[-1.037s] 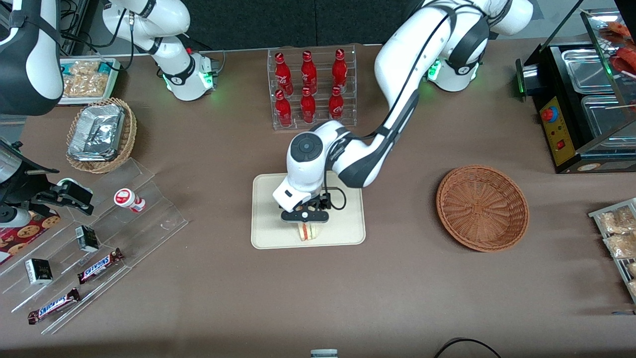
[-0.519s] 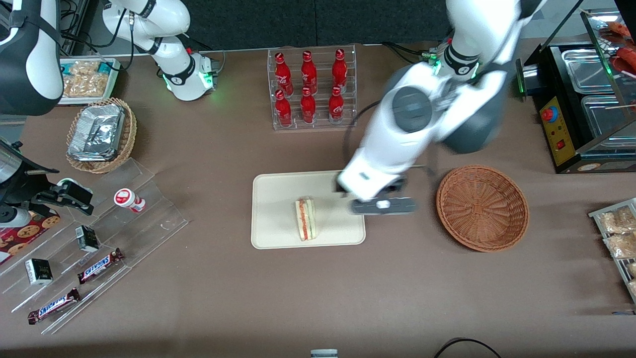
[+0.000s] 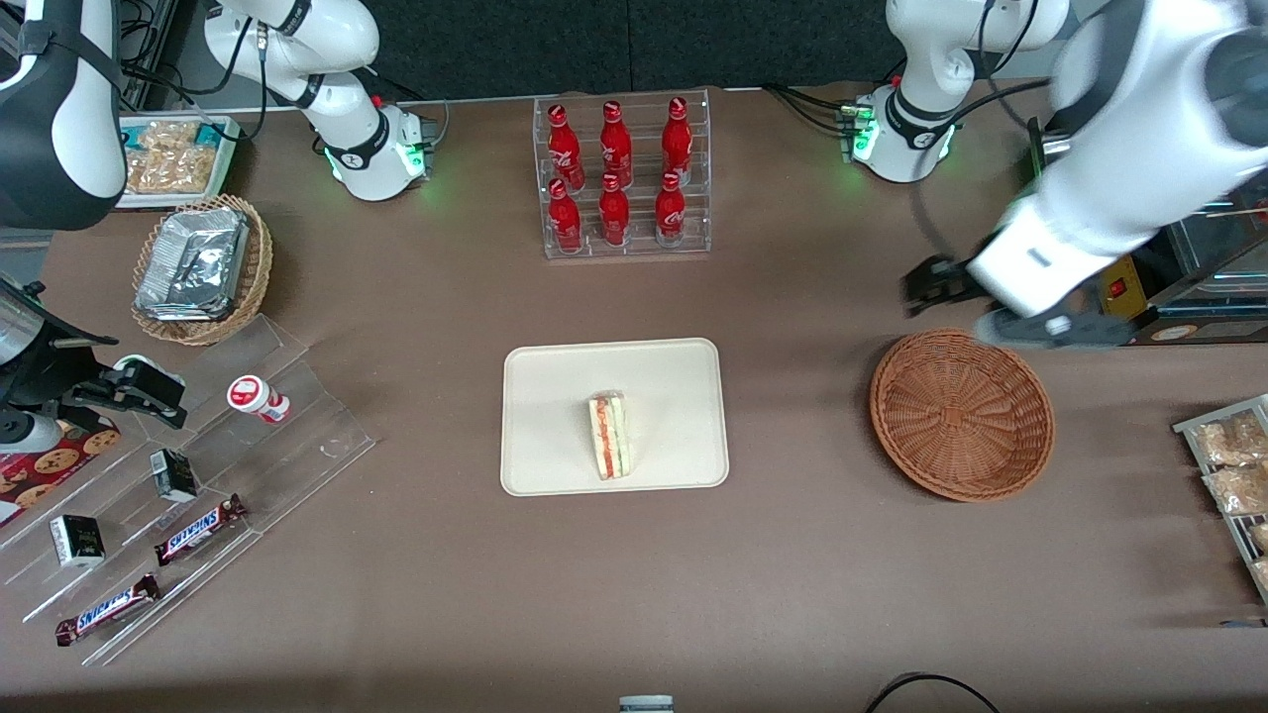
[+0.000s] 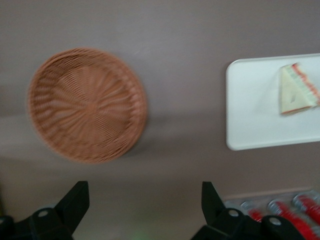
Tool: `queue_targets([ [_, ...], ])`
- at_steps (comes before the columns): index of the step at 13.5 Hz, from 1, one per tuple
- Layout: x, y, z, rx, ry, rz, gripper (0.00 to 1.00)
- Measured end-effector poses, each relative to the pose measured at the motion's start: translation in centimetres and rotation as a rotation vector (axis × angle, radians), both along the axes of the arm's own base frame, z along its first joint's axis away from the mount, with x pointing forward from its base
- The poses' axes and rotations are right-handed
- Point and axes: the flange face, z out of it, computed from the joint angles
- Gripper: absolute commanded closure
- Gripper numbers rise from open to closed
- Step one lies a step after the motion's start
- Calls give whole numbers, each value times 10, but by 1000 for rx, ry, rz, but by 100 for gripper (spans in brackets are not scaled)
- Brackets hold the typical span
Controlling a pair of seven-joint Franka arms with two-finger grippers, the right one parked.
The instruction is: Place sandwich from basket to tray
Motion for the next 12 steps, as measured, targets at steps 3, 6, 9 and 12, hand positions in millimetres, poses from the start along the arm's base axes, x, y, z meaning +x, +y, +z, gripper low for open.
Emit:
queue_targets([
  [3,-18,58,13,7,-2,25,1],
  [6,-42,68,21,56,-23,27,1],
  [9,-68,68,28,70,-88,26,0],
  [12,-80,68,45,70,-110,3,0],
])
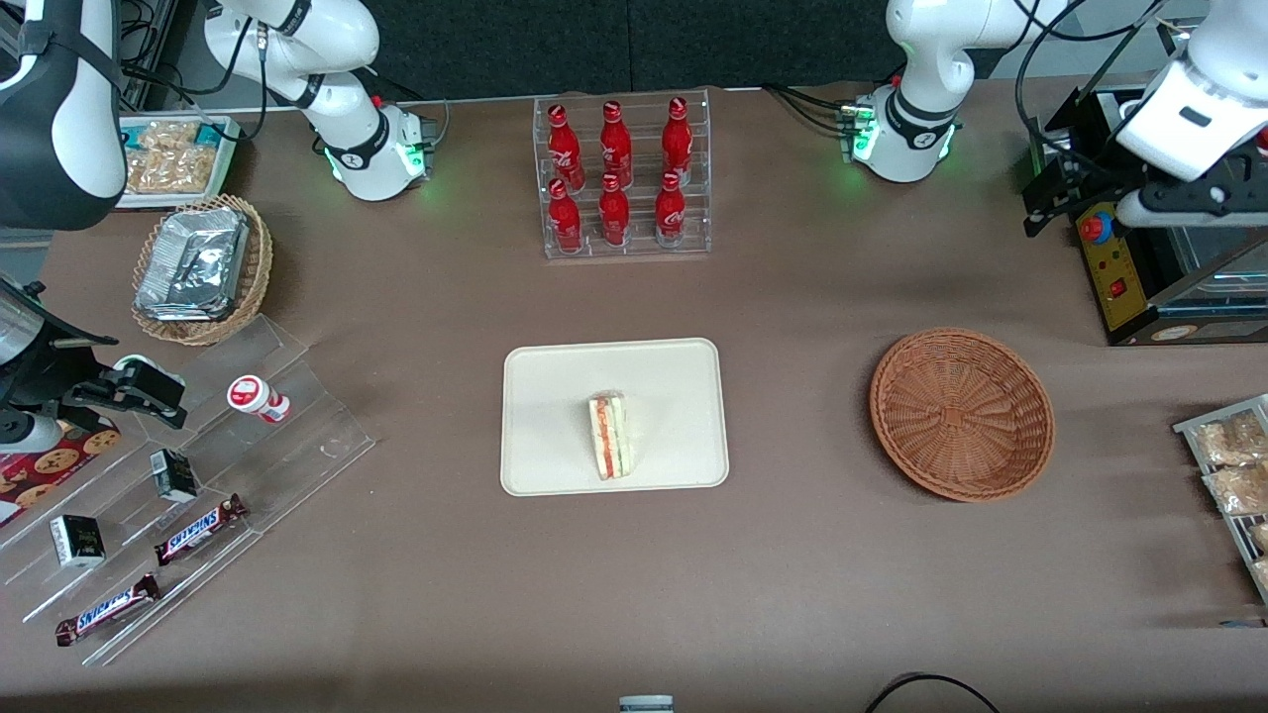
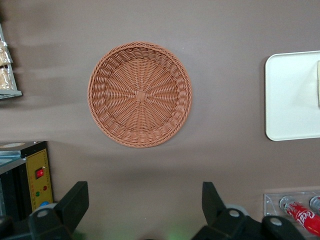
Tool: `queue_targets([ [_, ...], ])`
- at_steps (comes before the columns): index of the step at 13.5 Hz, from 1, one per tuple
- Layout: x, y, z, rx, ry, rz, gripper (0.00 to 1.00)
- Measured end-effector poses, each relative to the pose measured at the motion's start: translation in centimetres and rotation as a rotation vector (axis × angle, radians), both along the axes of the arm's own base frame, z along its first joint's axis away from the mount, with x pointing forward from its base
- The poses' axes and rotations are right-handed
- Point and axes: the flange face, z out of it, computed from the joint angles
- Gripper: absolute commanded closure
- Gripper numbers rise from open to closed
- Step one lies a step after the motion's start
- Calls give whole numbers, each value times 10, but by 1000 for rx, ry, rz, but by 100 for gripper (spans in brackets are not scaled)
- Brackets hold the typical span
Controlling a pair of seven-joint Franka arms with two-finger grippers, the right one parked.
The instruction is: Place sandwich from basket to tray
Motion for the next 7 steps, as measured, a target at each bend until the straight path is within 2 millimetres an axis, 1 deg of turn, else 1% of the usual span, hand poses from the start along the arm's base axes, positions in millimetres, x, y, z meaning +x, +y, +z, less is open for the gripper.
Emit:
queue_targets([
  [2,-2,1,13,1,31,-5,0],
  [4,1,1,23,2,46,-7,0],
  [7,8,0,21,1,56,-12,0],
])
